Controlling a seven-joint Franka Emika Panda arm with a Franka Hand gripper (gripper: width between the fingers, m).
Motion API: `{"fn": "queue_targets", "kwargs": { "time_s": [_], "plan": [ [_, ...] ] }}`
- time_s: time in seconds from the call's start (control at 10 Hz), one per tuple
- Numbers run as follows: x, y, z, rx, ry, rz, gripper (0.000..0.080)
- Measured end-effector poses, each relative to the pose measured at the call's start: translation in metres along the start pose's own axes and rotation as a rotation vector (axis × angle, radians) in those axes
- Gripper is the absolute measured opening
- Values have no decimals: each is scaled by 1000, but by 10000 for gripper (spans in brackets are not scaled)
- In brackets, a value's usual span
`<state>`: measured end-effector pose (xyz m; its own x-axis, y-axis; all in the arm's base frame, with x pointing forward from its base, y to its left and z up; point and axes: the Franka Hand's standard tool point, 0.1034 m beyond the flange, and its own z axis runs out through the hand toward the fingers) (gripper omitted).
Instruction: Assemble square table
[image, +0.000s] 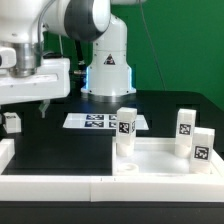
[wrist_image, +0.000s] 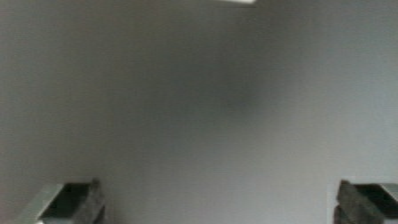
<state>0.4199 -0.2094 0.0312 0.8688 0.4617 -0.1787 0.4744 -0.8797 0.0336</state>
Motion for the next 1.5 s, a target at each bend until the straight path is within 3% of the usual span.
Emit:
{"fn": "queue_targets", "kwargs": {
  "time_s": [0.3, 0.4, 0.6, 0.7, 0.8, 1.0, 1.4, 1.5],
  "plan": [
    [9, -10, 2, 36, -78, 13, 648],
    [7, -16, 5, 59, -157, 33, 648],
    [-8, -12, 11, 88, -369, 32, 648],
    [-19, -7, 13, 93, -418, 24, 648],
    [-33, -4, 11, 118, -518, 13, 648],
    [-42, 0, 3, 138, -641, 6, 648],
    [-41, -2, 10, 137, -698, 6, 648],
    [-47, -6, 21, 125, -731, 36, 648]
  ]
}}
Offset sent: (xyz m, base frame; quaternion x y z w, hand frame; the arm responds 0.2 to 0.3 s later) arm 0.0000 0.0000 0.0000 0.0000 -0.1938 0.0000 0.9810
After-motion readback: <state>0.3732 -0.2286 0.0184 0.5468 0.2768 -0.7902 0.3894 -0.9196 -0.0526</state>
